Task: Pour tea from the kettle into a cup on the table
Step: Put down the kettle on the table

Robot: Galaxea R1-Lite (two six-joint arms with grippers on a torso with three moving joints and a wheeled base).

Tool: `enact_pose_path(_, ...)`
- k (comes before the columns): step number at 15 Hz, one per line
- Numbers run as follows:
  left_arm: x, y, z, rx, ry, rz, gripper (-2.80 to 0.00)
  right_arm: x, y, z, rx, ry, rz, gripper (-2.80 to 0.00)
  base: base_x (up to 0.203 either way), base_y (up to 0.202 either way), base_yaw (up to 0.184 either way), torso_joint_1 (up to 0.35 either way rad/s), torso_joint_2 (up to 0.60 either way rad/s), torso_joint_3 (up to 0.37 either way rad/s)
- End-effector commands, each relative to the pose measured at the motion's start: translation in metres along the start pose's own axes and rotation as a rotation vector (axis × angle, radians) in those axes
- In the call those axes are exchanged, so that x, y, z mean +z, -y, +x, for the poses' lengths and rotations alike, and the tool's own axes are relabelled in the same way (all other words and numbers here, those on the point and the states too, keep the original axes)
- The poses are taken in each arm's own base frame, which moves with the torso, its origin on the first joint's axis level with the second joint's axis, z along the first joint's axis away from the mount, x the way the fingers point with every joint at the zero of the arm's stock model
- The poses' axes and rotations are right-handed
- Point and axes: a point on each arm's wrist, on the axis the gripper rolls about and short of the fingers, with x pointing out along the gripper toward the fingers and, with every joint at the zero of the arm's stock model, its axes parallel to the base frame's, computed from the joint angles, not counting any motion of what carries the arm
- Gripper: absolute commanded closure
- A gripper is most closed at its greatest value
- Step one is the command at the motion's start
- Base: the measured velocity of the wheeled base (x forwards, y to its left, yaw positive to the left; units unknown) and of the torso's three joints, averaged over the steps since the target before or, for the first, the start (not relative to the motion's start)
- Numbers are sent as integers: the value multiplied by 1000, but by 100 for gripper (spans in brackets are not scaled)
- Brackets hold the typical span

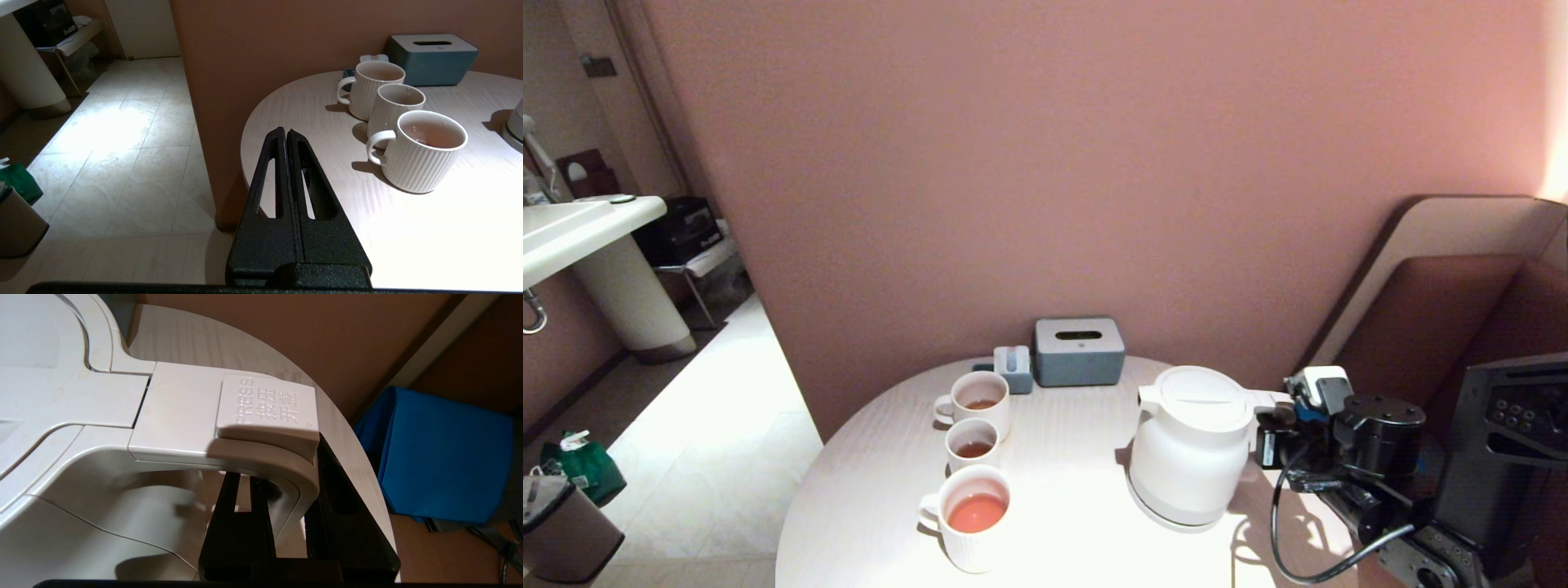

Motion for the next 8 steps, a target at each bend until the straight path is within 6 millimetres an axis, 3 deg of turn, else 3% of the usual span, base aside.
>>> enact_pose_path(1, 0, 0, 0, -2, 0, 0, 0, 4, -2, -1, 4, 40, 7, 0, 0, 0, 0, 0, 0, 0)
enact_pose_path(8, 0, 0, 0, -2, 0, 0, 0, 0, -7, -7, 29, 21, -3, 0, 0, 0, 0, 0, 0, 0)
